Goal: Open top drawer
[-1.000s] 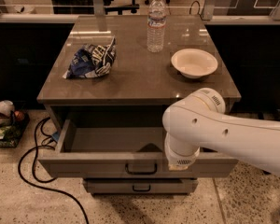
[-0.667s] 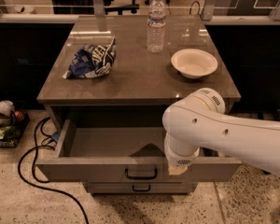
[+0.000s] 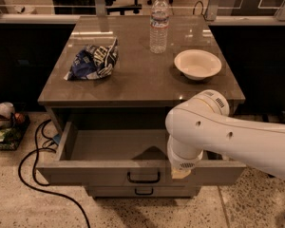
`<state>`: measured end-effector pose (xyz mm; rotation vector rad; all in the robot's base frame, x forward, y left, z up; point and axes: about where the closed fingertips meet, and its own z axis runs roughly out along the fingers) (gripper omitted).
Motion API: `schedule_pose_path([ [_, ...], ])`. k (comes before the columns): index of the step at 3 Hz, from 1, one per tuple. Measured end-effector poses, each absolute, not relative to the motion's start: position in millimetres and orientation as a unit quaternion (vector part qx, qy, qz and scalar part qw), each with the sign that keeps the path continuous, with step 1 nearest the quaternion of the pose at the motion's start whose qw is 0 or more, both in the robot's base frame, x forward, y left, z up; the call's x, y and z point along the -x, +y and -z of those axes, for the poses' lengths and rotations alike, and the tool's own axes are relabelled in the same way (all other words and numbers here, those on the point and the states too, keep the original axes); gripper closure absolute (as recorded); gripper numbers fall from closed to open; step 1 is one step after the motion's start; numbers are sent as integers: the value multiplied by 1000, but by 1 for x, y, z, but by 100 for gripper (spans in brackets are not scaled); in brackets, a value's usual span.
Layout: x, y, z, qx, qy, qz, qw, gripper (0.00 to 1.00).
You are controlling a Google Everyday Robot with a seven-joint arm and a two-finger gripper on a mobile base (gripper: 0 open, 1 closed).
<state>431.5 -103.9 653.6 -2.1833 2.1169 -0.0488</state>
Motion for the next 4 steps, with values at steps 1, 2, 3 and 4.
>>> schedule_pose_path([
  [1, -431, -104, -654, 717, 695, 17, 50, 58],
  [2, -431, -105, -655, 717, 695, 18, 50, 36],
  [3, -430, -105, -656, 717, 695, 19, 50, 12],
  [4, -430, -106, -656, 717, 695, 20, 50, 0],
])
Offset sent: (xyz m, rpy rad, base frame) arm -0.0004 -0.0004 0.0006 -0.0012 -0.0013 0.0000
